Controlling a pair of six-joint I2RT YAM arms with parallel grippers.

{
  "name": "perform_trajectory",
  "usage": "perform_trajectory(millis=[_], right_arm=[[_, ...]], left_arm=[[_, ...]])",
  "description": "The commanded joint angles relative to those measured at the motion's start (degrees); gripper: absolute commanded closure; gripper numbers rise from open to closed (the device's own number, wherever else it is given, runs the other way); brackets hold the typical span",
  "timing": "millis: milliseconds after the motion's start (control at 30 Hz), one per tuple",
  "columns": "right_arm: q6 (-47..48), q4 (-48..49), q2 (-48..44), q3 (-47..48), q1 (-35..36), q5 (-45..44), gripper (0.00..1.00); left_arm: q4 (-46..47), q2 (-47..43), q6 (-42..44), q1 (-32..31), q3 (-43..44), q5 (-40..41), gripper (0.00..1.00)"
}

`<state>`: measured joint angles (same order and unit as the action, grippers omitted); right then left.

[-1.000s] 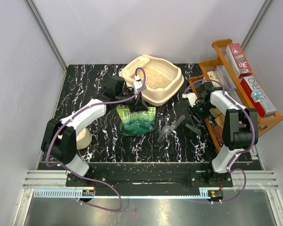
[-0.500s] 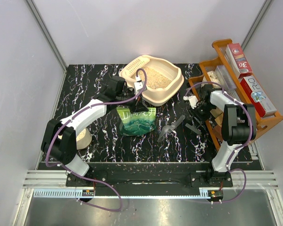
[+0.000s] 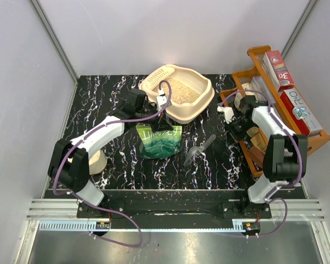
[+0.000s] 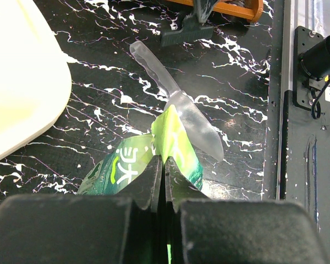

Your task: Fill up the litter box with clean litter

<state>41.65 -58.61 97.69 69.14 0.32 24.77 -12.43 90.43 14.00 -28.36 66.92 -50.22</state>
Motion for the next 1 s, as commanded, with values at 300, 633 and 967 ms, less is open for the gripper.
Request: perform_trajectory(millis=[300, 633, 967], right_arm=[[2.23, -1.69, -18.15, 9.52, 12.85, 19.35, 1.0], [-2.45, 6.4, -10.68, 13.82, 21.65, 17.76, 1.0], [-2.54, 7.72, -5.67, 15.5, 23.67, 17.85, 1.0]], left_arm=[[0.74, -1.22, -0.73, -0.64, 2.69, -1.73, 1.0], [0.21, -1.22, -1.08, -0.56, 2.78, -2.34, 1.0], [0.21, -0.61, -1.87, -0.56, 3.75, -4.01, 1.0]])
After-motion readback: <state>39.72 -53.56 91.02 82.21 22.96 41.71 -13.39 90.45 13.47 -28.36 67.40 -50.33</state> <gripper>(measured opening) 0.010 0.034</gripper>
